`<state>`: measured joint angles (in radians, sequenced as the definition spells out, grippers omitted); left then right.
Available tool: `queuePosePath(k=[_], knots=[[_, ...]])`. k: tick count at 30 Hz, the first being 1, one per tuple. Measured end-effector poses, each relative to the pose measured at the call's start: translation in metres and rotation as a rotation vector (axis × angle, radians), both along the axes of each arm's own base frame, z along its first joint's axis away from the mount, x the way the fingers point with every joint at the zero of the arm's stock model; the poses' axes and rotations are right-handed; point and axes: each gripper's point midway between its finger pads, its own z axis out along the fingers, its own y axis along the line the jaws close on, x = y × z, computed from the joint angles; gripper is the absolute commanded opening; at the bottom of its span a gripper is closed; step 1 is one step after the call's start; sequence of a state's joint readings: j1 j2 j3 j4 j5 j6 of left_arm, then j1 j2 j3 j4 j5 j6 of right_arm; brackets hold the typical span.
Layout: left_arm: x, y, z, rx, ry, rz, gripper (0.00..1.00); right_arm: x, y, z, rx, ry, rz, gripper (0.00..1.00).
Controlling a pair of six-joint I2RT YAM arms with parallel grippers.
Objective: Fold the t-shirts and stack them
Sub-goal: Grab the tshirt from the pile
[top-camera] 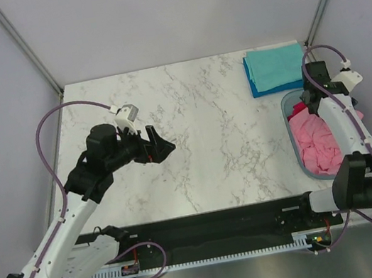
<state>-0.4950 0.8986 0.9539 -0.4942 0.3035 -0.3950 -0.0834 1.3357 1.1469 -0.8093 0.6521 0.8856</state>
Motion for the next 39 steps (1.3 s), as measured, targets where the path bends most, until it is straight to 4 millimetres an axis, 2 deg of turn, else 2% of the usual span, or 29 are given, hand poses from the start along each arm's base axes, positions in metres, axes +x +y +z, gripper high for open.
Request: queuePosePath(k=[4, 5, 8, 10, 11, 12, 13, 15, 16, 17, 18, 19, 20, 22, 25, 27, 29, 32, 34, 36, 39], knots=[[0.001, 0.000, -0.002, 0.004, 0.007, 0.000, 0.99, -0.015, -0.028, -0.029, -0.013, 0.077, -0.085, 0.89], [0.001, -0.001, -0.003, 0.005, 0.009, 0.000, 0.99, -0.021, -0.032, -0.042, -0.006, 0.109, -0.097, 0.87], [0.004, -0.003, -0.011, 0.018, 0.039, -0.003, 0.95, -0.032, -0.042, -0.061, 0.004, 0.144, -0.129, 0.84], [0.006, -0.005, -0.019, 0.027, 0.066, -0.010, 0.93, -0.037, -0.047, -0.076, 0.022, 0.166, -0.127, 0.79], [0.006, -0.007, -0.022, 0.030, 0.081, -0.014, 0.93, -0.037, -0.048, -0.080, 0.029, 0.167, -0.120, 0.73], [0.007, -0.008, -0.024, 0.033, 0.095, -0.017, 0.93, -0.037, -0.050, -0.086, 0.038, 0.169, -0.107, 0.59], [0.008, -0.009, -0.025, 0.034, 0.104, -0.019, 0.93, -0.037, -0.052, -0.090, 0.045, 0.168, -0.093, 0.53], [0.010, -0.012, -0.024, 0.029, 0.116, -0.025, 0.92, -0.034, -0.056, -0.094, 0.056, 0.148, -0.077, 0.41], [0.011, -0.014, -0.023, 0.026, 0.118, -0.026, 0.91, -0.031, -0.058, -0.094, 0.060, 0.138, -0.067, 0.30], [0.013, -0.015, -0.021, 0.023, 0.118, -0.025, 0.91, -0.029, -0.060, -0.094, 0.061, 0.132, -0.054, 0.24], [0.014, -0.016, -0.018, 0.021, 0.117, -0.025, 0.91, -0.027, -0.061, -0.093, 0.061, 0.122, -0.047, 0.11], [0.015, -0.017, -0.016, 0.017, 0.115, -0.025, 0.91, -0.025, -0.062, -0.092, 0.060, 0.118, -0.036, 0.03], [0.016, -0.018, -0.014, 0.014, 0.113, -0.026, 0.90, -0.023, -0.063, -0.091, 0.062, 0.115, -0.023, 0.00], [0.017, -0.019, -0.012, 0.009, 0.112, -0.029, 0.91, -0.021, -0.063, -0.089, 0.064, 0.117, 0.003, 0.00], [0.017, -0.019, -0.010, 0.008, 0.109, -0.029, 0.90, -0.015, -0.064, -0.073, 0.055, 0.109, 0.041, 0.00], [0.017, -0.019, -0.011, 0.009, 0.109, -0.028, 0.90, -0.007, -0.066, -0.048, 0.038, 0.084, 0.060, 0.00], [0.018, -0.018, -0.011, 0.009, 0.110, -0.023, 0.90, 0.006, -0.069, -0.005, 0.009, 0.017, 0.085, 0.00], [0.018, -0.018, -0.011, 0.005, 0.117, -0.017, 0.89, 0.028, -0.067, 0.073, -0.035, -0.140, 0.144, 0.00], [0.017, -0.019, -0.010, 0.000, 0.121, -0.015, 0.88, 0.042, -0.059, 0.132, -0.052, -0.272, 0.207, 0.00], [0.017, -0.019, -0.010, -0.005, 0.127, -0.013, 0.88, 0.054, -0.042, 0.197, -0.061, -0.428, 0.303, 0.00], [0.014, -0.017, -0.008, -0.012, 0.128, -0.010, 0.88, 0.063, -0.004, 0.288, -0.054, -0.652, 0.494, 0.00]])
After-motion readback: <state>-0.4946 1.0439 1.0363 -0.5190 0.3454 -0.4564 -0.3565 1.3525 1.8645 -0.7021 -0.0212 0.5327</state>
